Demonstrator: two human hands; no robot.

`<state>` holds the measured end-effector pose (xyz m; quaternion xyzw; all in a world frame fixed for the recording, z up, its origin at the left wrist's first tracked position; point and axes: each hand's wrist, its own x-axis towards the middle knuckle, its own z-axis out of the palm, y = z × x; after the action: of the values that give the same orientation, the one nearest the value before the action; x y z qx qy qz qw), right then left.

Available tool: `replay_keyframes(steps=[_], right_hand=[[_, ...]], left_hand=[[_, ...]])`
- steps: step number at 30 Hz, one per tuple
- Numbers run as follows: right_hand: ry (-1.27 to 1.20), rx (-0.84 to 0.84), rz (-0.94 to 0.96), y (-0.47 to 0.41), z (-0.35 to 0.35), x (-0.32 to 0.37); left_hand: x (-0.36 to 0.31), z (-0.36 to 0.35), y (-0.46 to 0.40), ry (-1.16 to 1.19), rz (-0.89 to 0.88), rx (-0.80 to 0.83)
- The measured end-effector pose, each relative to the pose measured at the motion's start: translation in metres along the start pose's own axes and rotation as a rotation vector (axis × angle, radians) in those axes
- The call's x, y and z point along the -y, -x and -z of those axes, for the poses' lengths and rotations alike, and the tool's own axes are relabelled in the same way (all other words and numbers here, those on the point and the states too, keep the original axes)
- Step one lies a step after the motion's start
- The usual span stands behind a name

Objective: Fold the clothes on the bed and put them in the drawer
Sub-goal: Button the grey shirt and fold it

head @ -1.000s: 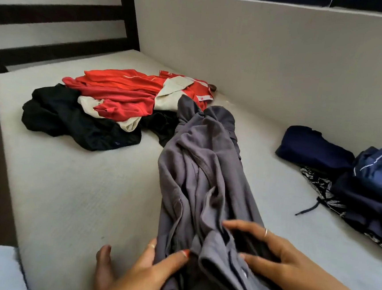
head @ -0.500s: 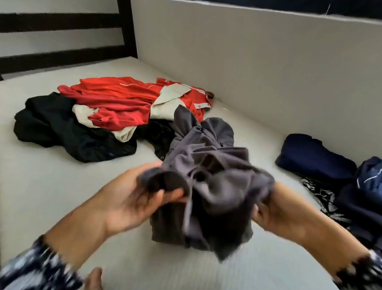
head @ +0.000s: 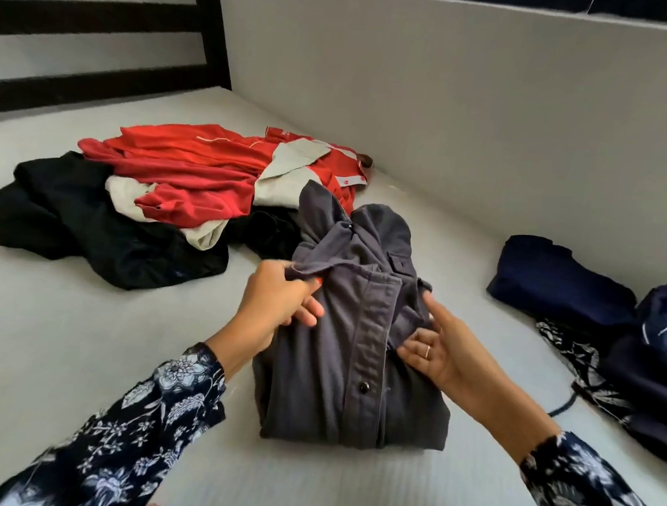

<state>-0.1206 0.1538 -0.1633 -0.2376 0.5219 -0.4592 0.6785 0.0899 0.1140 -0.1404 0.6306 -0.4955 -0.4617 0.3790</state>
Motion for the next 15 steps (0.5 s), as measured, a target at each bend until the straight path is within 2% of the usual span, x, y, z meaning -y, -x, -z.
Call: replay_keyframes(steps=[3,5,7,9,10,12,13,15], right_hand=[[0.105,-0.016,0.201,0.012,-0.004,0.001],[0.397,-0.036,0.381,0.026,-0.007,-0.009],[0.877,-0.047,0.758,0.042,-0.002,-0.033],[1.487,-0.063,1.169,0.054,0.009,-0.06],[1.708,-0.023,1.298,0.055,0.015,-0.074],[1.919,0.002,1.403,0.048,0.022,-0.098],[1.939,-0.017,1.394,0.045,0.021,-0.103],[1.946,-0.102,1.37,0.034,0.019,-0.108]], left_hand=[[0.004,-0.005,-0.012,-0.06,-0.038,-0.094],[0.015,-0.014,-0.012,-0.167,-0.013,-0.104],[0.025,-0.019,-0.006,-0.289,-0.14,-0.119],[0.028,-0.02,0.005,-0.33,-0.457,-0.11],[0.029,-0.021,0.008,-0.404,-0.648,-0.063],[0.028,-0.027,0.007,-0.687,-0.899,0.09],[0.03,-0.031,0.003,-0.805,-0.905,0.203],[0.033,-0.04,-0.006,-0.91,-0.742,0.401]])
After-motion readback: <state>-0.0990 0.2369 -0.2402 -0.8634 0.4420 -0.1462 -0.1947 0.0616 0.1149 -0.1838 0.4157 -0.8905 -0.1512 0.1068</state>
